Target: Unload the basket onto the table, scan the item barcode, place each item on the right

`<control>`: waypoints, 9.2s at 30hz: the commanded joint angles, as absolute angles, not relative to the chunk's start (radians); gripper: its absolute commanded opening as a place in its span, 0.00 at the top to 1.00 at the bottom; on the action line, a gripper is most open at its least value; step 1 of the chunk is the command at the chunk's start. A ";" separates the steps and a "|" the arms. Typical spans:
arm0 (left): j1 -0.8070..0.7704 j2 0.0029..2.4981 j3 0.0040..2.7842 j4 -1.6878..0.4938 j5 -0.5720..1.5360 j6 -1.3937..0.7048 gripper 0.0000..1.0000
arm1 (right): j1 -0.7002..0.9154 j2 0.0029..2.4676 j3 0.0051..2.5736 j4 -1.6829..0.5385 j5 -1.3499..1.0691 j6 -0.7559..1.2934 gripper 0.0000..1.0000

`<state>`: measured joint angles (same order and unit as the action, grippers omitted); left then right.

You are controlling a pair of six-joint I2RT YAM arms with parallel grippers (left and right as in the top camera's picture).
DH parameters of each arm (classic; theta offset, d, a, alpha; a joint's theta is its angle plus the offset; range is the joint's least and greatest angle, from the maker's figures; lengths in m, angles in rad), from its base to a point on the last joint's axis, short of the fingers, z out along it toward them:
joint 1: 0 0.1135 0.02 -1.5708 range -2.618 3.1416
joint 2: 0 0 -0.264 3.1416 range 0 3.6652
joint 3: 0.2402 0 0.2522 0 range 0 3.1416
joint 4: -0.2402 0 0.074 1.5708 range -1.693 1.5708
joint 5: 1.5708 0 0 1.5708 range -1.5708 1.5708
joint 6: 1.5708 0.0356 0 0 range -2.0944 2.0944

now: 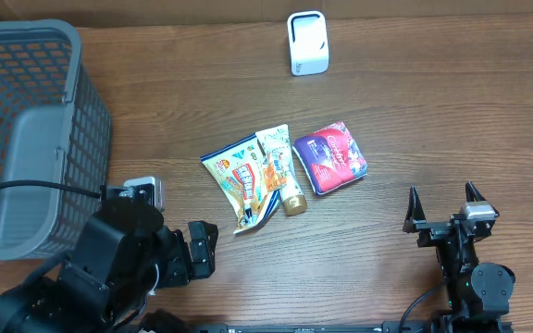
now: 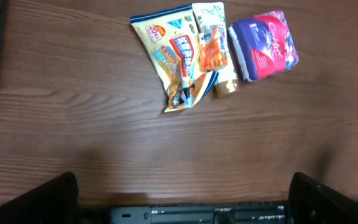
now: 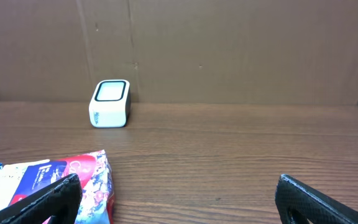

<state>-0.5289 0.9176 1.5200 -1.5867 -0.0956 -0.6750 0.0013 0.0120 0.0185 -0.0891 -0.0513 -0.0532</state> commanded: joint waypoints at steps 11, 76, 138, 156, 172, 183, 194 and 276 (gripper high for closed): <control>-0.531 0.954 1.336 -1.458 -0.131 -0.707 0.00 | -0.001 0.004 0.009 -0.082 -0.046 -0.056 0.00; -0.153 0.489 0.419 -0.362 0.391 0.010 0.01 | -0.001 0.004 0.009 -0.082 -0.046 -0.056 0.00; -0.138 0.319 0.316 0.085 0.645 -0.260 0.00 | -0.001 0.004 0.009 -0.082 -0.046 -0.056 0.00; -0.138 0.857 1.223 -1.028 0.344 0.044 0.00 | 0.000 0.004 0.008 0.028 -0.471 0.062 0.00; -0.138 1.117 1.224 -1.023 0.398 -0.083 0.00 | -0.031 0.038 0.187 0.424 -0.824 0.100 0.00; -0.138 1.119 1.224 -1.033 0.413 -0.083 0.00 | -0.109 0.667 0.969 -0.466 -1.060 -0.191 0.00; -0.137 1.121 1.316 -1.057 0.314 -0.115 0.00 | -0.106 1.135 1.172 -0.569 -1.456 0.044 0.00; -0.137 1.484 1.751 -1.421 -0.052 -0.225 0.00 | 0.685 2.031 1.414 -0.877 0.396 0.210 0.96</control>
